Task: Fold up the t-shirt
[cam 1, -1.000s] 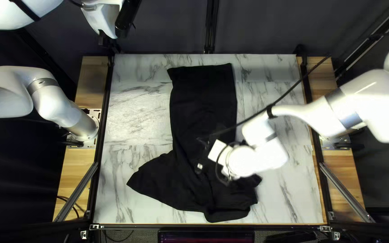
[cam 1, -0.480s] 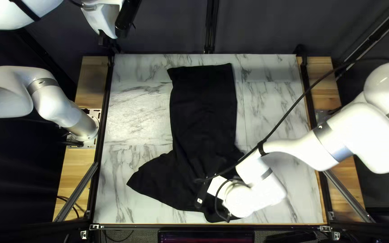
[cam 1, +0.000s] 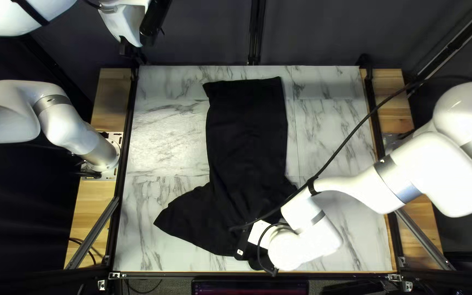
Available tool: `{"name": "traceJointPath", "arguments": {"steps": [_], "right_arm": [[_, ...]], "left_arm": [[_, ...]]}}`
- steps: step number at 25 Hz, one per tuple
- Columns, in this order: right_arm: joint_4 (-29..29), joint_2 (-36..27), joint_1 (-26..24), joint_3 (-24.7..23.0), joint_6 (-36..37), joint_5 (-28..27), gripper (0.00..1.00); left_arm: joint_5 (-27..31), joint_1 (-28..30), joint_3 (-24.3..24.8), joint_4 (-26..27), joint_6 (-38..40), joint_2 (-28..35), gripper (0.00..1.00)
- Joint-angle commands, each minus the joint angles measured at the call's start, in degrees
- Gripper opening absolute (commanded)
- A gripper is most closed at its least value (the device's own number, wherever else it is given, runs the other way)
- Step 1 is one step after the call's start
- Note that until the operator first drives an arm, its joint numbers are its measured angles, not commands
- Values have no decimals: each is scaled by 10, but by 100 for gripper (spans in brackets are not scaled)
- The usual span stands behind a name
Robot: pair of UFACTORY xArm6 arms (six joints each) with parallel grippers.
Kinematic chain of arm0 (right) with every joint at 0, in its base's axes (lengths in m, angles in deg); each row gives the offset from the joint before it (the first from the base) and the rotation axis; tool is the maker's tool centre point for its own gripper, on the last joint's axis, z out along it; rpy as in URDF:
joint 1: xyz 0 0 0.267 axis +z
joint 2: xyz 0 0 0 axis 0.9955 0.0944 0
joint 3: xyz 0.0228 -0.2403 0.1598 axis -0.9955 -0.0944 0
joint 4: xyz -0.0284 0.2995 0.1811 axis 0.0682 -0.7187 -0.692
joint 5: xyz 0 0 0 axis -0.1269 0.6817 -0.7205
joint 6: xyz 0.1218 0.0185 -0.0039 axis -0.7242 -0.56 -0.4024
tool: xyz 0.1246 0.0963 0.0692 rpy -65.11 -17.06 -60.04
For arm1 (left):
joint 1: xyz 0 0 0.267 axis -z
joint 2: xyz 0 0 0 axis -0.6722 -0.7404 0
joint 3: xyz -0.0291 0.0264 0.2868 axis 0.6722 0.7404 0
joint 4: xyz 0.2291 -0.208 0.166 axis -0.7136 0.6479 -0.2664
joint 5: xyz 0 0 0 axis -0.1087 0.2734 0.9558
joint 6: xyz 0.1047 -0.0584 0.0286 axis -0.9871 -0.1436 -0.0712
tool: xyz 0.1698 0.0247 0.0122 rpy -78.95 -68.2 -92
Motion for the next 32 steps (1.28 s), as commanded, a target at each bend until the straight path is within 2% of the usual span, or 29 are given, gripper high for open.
{"name": "traceJointPath", "arguments": {"steps": [1,6,14,15,16,17,19,26,27,28,29,31,32], "right_arm": [[11,-11,15,3,-22,-25,0],[25,-11,30,20,-46,-42,0],[60,50,24,116,-62,-67,0],[62,59,21,125,-63,-65,22],[63,63,19,128,-64,-61,70],[62,71,14,131,-63,-53,99],[60,67,11,121,-65,-42,100],[61,-35,31,7,-99,-37,100],[62,-70,38,-34,-104,-31,100],[63,-80,39,-47,-105,-29,100],[64,-120,42,-102,-104,-9,100],[67,-158,43,-161,-94,18,100],[70,-187,42,-210,-80,43,100]], "left_arm": [[0,0,0,0,0,0,100],[0,0,0,0,0,0,100],[0,0,0,0,0,0,100],[0,0,0,0,0,0,100],[0,0,0,0,0,0,100],[0,0,0,0,0,0,100],[0,0,0,0,0,0,100],[0,0,0,0,0,0,100],[0,0,0,0,0,0,100],[0,0,0,0,0,0,100],[0,0,0,0,0,0,100],[0,0,0,0,0,0,100],[0,0,0,0,0,0,100]]}}
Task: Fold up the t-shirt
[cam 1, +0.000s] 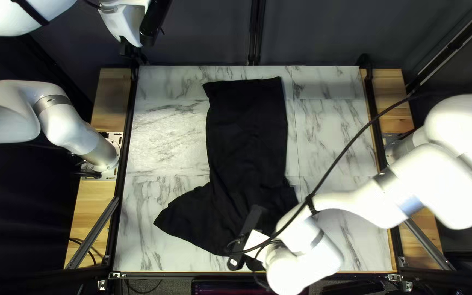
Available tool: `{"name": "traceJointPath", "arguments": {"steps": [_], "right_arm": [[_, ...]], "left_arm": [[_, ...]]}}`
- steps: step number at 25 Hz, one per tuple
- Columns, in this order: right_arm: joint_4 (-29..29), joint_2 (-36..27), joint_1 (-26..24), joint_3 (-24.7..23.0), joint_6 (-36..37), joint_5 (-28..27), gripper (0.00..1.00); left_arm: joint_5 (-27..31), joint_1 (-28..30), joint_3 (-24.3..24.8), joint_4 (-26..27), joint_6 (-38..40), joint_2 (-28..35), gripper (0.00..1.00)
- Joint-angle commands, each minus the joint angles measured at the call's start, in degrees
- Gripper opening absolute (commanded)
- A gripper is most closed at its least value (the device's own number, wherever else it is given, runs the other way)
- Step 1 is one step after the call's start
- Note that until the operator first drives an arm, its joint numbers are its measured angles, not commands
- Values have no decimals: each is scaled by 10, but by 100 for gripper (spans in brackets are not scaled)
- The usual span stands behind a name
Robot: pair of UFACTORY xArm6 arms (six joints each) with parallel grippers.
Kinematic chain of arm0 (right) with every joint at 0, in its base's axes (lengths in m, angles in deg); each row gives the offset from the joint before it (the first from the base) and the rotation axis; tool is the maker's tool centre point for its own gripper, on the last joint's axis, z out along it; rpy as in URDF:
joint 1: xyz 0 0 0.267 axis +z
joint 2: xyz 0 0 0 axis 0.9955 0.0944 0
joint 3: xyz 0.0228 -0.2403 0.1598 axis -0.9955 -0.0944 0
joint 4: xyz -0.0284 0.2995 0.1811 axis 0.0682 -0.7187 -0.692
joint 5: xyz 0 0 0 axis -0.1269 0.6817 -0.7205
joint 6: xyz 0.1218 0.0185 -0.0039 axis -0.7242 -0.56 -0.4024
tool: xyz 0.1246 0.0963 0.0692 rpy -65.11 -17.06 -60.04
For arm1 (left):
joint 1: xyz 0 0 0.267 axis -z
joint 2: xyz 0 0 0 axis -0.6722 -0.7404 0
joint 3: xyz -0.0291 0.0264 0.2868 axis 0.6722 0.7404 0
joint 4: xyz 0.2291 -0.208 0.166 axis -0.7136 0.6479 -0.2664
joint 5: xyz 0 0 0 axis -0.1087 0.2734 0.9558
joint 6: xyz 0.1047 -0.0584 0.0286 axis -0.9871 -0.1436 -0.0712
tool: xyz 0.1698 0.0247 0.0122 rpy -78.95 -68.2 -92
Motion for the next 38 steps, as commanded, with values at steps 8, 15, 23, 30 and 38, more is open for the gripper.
{"name": "traceJointPath", "arguments": {"steps": [8,15,23,30,38], "right_arm": [[58,-180,-6,-285,70,184,100],[80,-104,-8,-220,121,197,100],[79,-46,-14,-156,192,185,100],[70,-29,-26,-152,216,203,100],[67,9,-22,-108,232,200,100]], "left_arm": [[0,0,0,0,0,0,100],[0,0,0,0,0,0,100],[0,0,0,0,0,0,100],[0,0,0,0,0,0,100],[0,0,0,0,0,0,100]]}}
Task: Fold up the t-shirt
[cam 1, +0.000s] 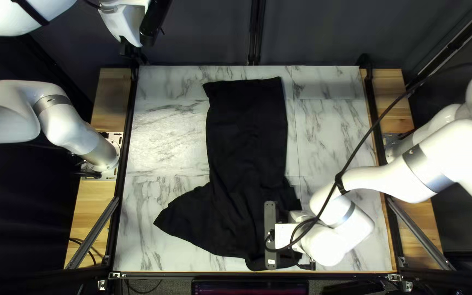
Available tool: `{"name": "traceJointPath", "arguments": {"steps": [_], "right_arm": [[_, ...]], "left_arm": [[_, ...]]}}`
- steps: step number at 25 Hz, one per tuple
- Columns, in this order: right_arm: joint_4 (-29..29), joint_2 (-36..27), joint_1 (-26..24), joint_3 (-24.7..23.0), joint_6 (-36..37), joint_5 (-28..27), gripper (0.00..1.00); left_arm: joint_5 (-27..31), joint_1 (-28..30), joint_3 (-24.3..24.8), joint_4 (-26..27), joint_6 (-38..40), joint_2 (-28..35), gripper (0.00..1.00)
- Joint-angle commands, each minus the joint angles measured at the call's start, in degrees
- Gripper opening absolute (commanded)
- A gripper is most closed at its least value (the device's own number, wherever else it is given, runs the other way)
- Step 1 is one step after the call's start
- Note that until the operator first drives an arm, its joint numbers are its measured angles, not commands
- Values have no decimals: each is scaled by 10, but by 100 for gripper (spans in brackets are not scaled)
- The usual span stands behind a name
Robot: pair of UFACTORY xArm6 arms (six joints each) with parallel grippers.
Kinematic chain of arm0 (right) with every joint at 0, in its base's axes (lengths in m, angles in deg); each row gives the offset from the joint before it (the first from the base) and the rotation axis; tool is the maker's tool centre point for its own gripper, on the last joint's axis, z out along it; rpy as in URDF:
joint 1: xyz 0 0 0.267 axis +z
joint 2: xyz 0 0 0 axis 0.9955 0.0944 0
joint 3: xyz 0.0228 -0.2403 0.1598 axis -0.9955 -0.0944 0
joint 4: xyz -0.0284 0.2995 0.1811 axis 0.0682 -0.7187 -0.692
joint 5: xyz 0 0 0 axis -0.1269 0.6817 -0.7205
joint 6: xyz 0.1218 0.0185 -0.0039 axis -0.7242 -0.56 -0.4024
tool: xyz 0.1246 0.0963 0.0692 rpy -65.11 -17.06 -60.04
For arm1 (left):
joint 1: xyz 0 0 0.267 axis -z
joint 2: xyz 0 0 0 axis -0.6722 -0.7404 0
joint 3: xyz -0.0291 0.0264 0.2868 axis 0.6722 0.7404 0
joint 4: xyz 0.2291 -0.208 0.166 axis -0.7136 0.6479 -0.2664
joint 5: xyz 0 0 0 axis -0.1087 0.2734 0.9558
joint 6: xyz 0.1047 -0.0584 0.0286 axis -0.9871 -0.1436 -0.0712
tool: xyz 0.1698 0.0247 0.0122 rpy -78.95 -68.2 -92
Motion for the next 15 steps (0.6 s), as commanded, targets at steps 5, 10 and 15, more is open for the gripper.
{"name": "traceJointPath", "arguments": {"steps": [5,10,15], "right_arm": [[-7,12,9,16,5,-7,100],[-4,11,0,11,12,-1,100],[0,6,-13,7,22,0,100]], "left_arm": [[0,0,0,0,0,0,100],[0,0,0,0,0,0,100],[0,0,0,0,0,0,100]]}}
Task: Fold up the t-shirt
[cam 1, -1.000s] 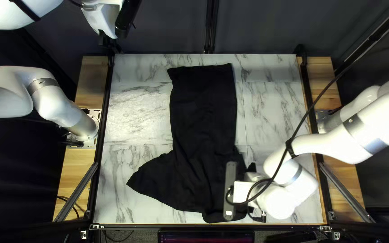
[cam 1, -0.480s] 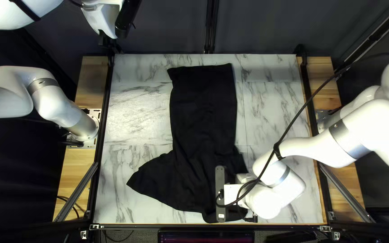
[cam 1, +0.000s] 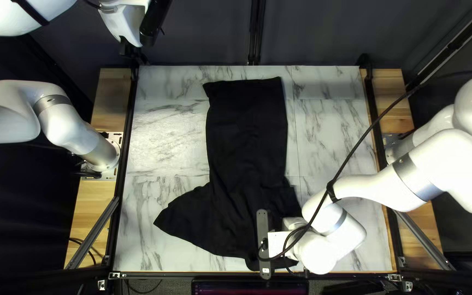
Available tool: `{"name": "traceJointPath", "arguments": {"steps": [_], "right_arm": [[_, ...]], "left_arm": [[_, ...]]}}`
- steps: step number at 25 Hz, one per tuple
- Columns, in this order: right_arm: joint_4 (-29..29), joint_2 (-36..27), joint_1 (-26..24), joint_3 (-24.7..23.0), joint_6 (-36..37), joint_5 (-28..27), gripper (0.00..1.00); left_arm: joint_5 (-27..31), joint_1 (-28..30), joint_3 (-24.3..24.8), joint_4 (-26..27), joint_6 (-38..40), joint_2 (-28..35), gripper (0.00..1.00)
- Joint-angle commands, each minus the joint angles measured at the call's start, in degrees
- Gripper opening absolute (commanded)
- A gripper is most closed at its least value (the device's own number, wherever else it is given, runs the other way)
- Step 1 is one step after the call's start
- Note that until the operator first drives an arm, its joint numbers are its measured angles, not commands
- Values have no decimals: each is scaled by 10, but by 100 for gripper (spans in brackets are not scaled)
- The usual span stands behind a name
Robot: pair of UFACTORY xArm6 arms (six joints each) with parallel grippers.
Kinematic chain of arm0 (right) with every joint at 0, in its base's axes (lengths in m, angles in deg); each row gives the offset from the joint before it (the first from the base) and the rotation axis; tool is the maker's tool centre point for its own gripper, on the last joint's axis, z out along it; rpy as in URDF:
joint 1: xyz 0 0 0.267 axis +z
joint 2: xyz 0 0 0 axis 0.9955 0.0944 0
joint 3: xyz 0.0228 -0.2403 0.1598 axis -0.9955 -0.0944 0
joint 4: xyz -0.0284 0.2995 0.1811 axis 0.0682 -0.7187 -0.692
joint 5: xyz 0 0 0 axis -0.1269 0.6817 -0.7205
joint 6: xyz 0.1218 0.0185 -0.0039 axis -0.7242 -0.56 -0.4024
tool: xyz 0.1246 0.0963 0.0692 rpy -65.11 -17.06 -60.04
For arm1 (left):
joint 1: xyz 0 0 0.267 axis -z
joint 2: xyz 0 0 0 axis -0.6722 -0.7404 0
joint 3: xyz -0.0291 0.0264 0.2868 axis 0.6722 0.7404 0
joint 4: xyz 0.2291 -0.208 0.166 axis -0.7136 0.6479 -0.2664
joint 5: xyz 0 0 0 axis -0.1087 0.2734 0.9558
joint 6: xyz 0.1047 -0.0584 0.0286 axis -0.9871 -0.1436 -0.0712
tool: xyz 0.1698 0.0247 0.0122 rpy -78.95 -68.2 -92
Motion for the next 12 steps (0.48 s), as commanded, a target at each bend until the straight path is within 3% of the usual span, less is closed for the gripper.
{"name": "traceJointPath", "arguments": {"steps": [1,12], "right_arm": [[3,-4,-10,-2,7,1,100],[20,23,-6,64,11,-37,100]], "left_arm": [[0,0,0,0,0,0,100],[0,0,0,0,0,0,100]]}}
